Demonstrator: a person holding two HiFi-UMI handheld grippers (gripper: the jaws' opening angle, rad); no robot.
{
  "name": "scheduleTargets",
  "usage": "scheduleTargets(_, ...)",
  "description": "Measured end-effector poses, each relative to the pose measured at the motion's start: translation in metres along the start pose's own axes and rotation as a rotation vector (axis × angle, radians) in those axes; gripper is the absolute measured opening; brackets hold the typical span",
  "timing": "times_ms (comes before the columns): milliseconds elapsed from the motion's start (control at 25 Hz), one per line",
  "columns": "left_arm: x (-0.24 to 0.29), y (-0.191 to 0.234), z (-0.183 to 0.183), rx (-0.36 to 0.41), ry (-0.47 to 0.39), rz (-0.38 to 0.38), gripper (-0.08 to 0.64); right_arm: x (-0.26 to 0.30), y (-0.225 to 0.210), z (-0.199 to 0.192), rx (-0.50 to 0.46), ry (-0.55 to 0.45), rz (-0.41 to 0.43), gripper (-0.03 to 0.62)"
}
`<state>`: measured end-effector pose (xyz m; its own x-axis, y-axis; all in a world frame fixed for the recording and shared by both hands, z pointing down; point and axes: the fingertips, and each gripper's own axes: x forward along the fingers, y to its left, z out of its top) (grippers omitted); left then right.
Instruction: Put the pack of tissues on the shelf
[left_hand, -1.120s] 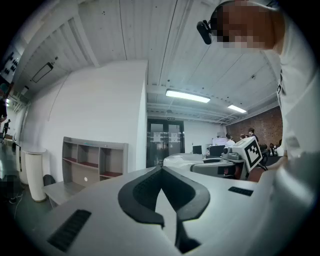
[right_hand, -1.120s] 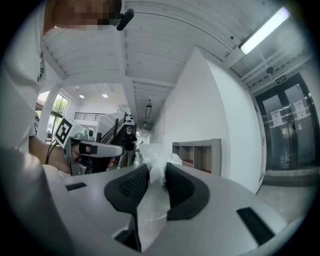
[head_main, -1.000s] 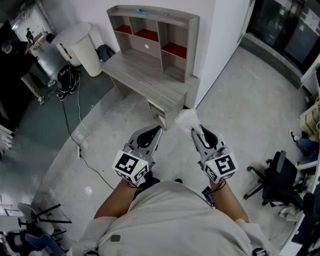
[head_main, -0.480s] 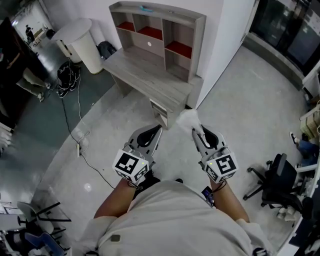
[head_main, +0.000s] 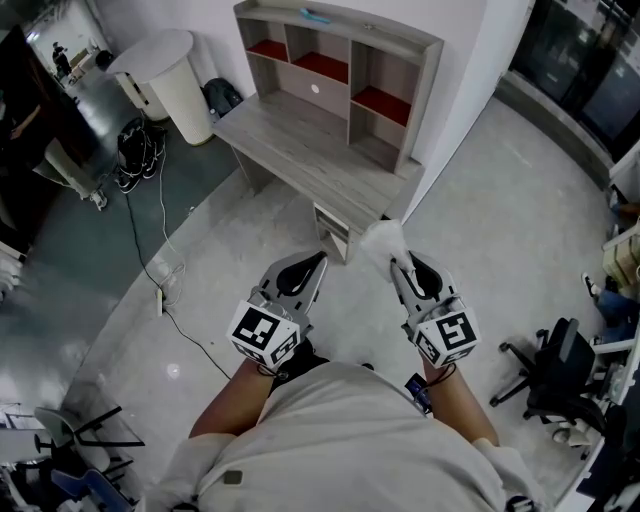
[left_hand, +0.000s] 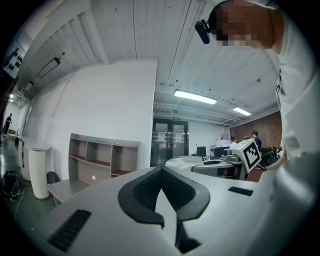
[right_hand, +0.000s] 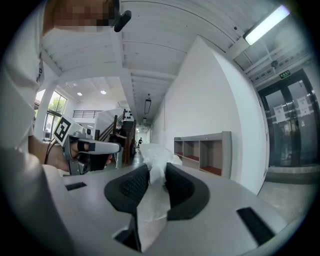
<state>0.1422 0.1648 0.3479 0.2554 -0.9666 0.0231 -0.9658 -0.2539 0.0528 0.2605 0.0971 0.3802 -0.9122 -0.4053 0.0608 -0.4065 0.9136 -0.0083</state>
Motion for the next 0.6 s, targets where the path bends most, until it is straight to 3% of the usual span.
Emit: scheduleTargets(600, -0.036, 0.148, 0.013, 0.007, -0.004, -0.063, 0.015, 0.141, 0.053, 0.016, 0.000, -0.002, -0.060, 0.109)
